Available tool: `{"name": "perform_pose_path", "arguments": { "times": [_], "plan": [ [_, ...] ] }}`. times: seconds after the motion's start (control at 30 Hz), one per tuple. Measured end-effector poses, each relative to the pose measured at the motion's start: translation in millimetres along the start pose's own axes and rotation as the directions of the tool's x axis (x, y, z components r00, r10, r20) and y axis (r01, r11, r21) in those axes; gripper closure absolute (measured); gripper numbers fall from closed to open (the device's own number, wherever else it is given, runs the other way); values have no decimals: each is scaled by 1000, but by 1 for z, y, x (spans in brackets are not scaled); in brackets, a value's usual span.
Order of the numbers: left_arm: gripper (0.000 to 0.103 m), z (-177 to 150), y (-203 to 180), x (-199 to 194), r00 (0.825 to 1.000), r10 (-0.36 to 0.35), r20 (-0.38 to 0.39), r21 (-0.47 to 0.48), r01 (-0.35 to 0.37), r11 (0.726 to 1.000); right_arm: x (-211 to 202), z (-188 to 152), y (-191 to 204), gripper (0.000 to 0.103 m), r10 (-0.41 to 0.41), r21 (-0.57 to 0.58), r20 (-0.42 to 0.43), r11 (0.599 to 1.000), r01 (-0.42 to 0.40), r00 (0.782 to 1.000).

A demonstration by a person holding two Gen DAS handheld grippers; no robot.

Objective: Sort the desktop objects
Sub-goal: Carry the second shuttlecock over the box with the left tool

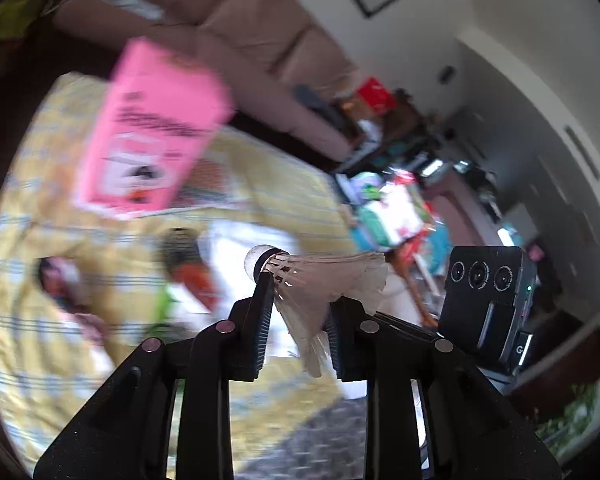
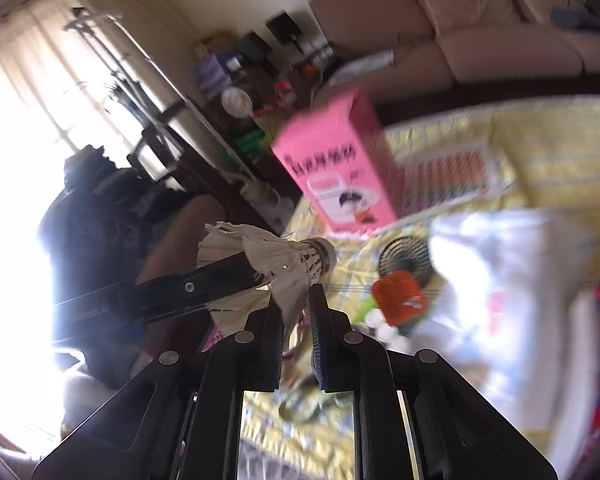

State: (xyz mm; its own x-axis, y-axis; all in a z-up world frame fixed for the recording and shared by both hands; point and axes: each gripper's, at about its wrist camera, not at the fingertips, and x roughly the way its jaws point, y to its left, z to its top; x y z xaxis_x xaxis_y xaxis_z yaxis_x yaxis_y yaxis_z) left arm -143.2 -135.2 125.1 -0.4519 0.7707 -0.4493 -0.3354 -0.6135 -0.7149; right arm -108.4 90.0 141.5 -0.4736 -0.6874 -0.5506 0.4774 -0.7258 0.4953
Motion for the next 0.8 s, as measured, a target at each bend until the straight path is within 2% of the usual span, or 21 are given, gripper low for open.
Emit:
{"name": "perform_pose_path", "arguments": {
  "times": [0.1, 0.2, 0.33, 0.4, 0.5, 0.57, 0.63, 0.73, 0.8],
  "plan": [
    [79, -5, -49, 30, 998, -50, -33, 54, 52, 997, -57, 3, -9, 90, -70, -42, 21, 997, 71, 997],
    [79, -6, -96, 79, 992, -99, -79, 79, 105, 991, -106, 4, -38, 90, -136, -52, 37, 989, 138, 990],
    [79, -6, -141, 140, 988, -89, -125, 126, 105, 986, -145, 10, -97, 89, -178, 14, 24, 984, 178, 984],
    [79, -8, -151, 173, 986, -61, -154, 111, 79, 991, -154, 8, -126, 84, -156, 46, -3, 987, 156, 988],
    [83, -9, -152, 212, 982, 36, -186, 111, -16, 994, -150, 1, -160, 81, -110, 94, -11, 989, 110, 994],
    [84, -12, -152, 230, 976, 97, -196, 124, -73, 990, -150, -5, -176, 81, -158, 110, -26, 981, 160, 987],
    [84, -18, -155, 243, 966, 151, -209, 159, -118, 980, -152, -13, -190, 81, -164, 139, -19, 976, 166, 986],
    [84, -29, -158, 260, 945, 228, -235, 226, -175, 958, -169, -29, -208, 80, -209, 189, 8, 960, 204, 978],
    [84, -34, -157, 268, 929, 273, -248, 248, -212, 945, -182, -39, -223, 74, -269, 241, 17, 936, 258, 963]
  ]
}}
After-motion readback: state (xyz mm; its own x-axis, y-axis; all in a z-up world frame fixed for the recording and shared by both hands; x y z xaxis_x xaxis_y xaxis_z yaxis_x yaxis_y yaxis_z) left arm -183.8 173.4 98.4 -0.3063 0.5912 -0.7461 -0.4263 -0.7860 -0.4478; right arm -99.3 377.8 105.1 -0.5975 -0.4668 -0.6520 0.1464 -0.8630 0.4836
